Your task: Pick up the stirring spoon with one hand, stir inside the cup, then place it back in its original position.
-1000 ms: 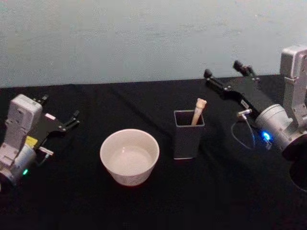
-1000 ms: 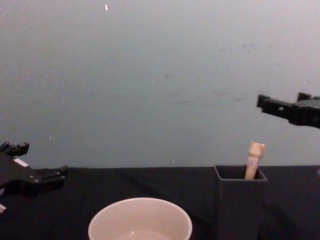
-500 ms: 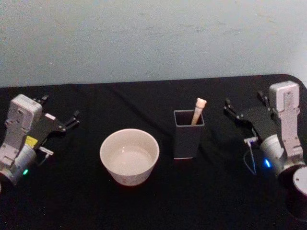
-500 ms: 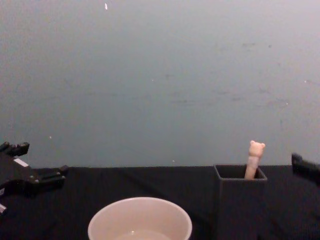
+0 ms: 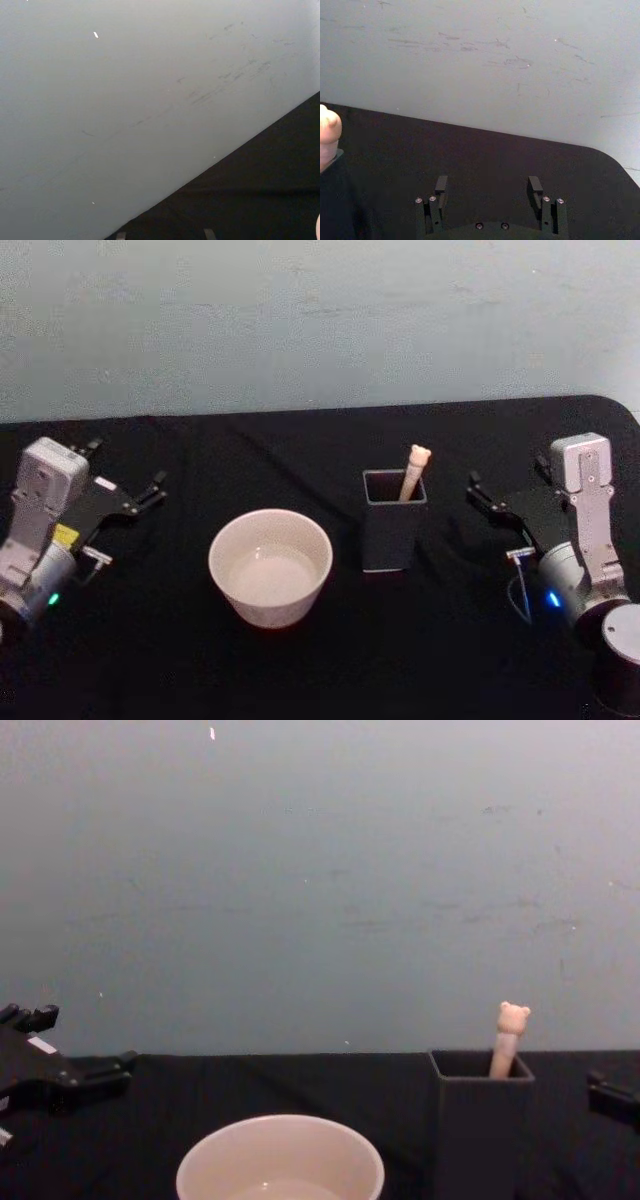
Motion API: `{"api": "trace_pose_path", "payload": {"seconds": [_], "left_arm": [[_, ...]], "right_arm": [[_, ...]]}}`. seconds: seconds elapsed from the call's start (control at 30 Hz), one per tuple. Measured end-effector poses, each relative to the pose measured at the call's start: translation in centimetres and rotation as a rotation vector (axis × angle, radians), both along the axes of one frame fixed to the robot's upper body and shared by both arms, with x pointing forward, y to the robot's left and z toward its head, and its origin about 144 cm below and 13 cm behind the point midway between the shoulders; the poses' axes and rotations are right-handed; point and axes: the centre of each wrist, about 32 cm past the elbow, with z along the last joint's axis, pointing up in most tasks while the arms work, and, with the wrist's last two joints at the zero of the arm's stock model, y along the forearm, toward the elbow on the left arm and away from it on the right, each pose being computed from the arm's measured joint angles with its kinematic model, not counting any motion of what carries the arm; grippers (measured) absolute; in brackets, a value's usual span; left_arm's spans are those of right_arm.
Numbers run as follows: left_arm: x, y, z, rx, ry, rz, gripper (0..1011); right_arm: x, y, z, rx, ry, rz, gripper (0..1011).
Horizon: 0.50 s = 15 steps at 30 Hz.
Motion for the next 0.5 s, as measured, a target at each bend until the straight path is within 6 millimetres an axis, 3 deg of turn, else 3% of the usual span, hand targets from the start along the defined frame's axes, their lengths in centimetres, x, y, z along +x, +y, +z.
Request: {"api": "trace_pose_path", "payload": {"seconds": [0.5], "left_arm": [[0.00, 0.00, 0.00, 0.000, 0.000, 0.000, 1001]], "right_arm": [[0.01, 0.01, 0.13, 0.000, -0.006, 0.002, 1002]]}}
